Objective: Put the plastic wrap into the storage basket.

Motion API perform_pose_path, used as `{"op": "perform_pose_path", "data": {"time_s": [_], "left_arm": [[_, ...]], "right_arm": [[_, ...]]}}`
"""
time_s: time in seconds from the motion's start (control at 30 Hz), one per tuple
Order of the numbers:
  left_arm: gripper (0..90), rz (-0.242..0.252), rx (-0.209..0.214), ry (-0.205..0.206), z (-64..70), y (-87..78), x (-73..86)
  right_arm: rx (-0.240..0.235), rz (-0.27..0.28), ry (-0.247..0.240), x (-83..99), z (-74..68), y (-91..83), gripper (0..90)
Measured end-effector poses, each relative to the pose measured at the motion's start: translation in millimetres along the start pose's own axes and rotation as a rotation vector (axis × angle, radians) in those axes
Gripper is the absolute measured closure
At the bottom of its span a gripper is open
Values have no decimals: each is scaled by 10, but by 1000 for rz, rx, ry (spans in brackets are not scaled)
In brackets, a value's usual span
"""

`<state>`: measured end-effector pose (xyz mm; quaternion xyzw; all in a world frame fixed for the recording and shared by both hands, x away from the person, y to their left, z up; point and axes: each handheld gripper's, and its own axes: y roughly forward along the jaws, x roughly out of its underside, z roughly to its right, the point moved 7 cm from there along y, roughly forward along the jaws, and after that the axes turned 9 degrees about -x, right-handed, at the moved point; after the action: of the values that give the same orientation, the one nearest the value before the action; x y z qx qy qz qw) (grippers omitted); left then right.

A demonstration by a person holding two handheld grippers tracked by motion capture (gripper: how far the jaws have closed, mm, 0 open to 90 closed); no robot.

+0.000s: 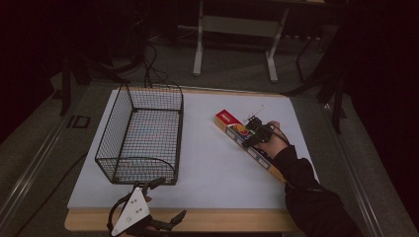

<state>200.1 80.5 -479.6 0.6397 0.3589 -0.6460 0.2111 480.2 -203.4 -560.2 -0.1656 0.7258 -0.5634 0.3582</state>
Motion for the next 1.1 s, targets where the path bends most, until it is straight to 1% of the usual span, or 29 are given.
{"op": "perform_pose_path", "data": {"time_s": [0.23, 0.27, 0.33, 0.37, 0.4, 0.43, 0.5, 0.53, 0.67, 0.77, 0.8, 0.9, 1.0, 1.1], "left_arm": [[7, -1, 3, 3, 7, 4, 1], [7, -2, 2, 3, 7, 4, 1], [8, -3, 3, 4, 10, 5, 2], [8, -3, 3, 4, 10, 5, 2], [8, -3, 4, 5, 14, 5, 2], [8, -4, 4, 6, 16, 5, 2], [7, -3, 5, 3, 17, 6, 1], [8, -4, 5, 2, 17, 8, 3], [8, -7, 9, 5, 27, 15, 3], [8, -6, 8, 8, 32, 16, -3], [8, -5, 8, 8, 32, 16, -4], [8, -6, 9, 7, 32, 17, -3], [8, -7, 9, 9, 32, 17, -1], [8, -7, 9, 8, 29, 15, 1]], "right_arm": [[-13, -15, 0, -6, 12, 2, 380], [-9, -20, -11, -8, 10, -1, 365], [-5, -21, -14, -12, 11, -13, 320], [-5, -21, -14, -12, 11, -13, 320], [-7, -20, -21, -15, 11, -28, 312], [-21, -16, -25, -14, 7, -58, 312], [-17, -13, -31, -5, 15, -101, 306], [-24, -19, -33, 8, 12, -121, 288], [-12, -44, -49, 74, 20, -193, 274], [-14, -71, -48, 128, 37, -208, 253], [-16, -81, -40, 142, 37, -213, 254], [-21, -90, -34, 156, 37, -202, 256], [-24, -98, -35, 167, 39, -149, 266], [-30, -113, -14, 182, 49, -89, 273]]}}
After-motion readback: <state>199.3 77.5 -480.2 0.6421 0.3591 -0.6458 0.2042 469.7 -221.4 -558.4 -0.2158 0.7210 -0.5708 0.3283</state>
